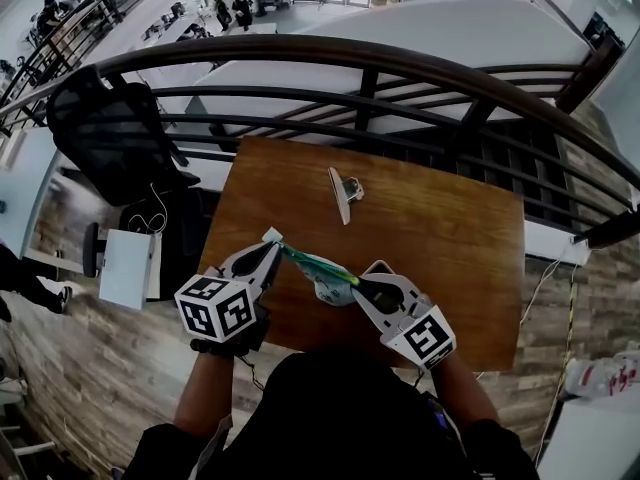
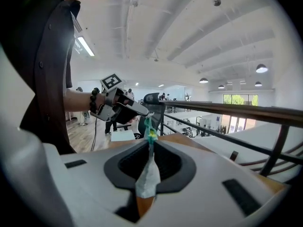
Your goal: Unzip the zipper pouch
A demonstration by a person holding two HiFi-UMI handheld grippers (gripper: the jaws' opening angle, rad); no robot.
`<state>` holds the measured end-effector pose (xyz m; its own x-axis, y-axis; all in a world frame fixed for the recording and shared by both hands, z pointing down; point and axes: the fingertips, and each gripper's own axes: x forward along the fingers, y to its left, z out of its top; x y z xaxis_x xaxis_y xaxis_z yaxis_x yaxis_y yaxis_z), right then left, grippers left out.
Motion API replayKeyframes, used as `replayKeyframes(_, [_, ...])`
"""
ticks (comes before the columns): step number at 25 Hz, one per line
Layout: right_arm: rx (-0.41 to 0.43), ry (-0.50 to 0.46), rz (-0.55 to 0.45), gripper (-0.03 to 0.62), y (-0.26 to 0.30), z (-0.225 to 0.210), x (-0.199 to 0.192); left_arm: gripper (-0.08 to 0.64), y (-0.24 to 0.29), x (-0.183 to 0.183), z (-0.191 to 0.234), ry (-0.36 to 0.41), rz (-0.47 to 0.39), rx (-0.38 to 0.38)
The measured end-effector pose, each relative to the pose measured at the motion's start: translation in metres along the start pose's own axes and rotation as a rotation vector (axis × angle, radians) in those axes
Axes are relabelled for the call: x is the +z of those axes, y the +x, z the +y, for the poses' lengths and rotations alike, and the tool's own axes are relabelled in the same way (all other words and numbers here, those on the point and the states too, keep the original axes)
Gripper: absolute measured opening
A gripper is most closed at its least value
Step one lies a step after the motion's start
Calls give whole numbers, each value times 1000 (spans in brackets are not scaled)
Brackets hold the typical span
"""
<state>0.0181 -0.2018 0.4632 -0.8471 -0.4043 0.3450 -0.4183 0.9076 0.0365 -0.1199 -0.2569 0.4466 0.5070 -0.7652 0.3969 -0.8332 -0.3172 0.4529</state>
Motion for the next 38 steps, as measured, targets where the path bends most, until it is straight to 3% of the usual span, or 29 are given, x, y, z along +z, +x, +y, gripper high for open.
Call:
replayKeyframes(5, [21, -25, 28, 37, 7, 6, -6, 17, -6, 10, 2, -2, -29, 6])
replayKeyframes(9, [13, -21, 53, 97, 14, 5, -14, 18, -7, 8, 2, 1, -32, -18])
replayKeyframes(10, [10, -13, 56, 128, 15, 3, -15, 27, -7, 8, 1, -1, -36, -27])
replayKeyframes(12, [3, -7, 63, 130, 15, -1, -17, 94, -6, 5, -1, -5, -31, -43])
replayKeyframes(14, [-9, -3, 61, 129, 12, -5, -18, 98, -4, 0, -1, -7, -19, -44])
replayKeyframes(27, [-184, 71, 4, 123, -44, -52, -15, 98, -1, -3, -7, -37, -59, -54])
replayKeyframes(35, [-316, 83, -64, 72, -92, -67, 3, 78, -8, 15, -24, 103, -180, -56])
replayKeyframes(38, [-375, 91, -132, 52, -111, -73, 12, 54, -12, 22, -31, 151, -240, -50])
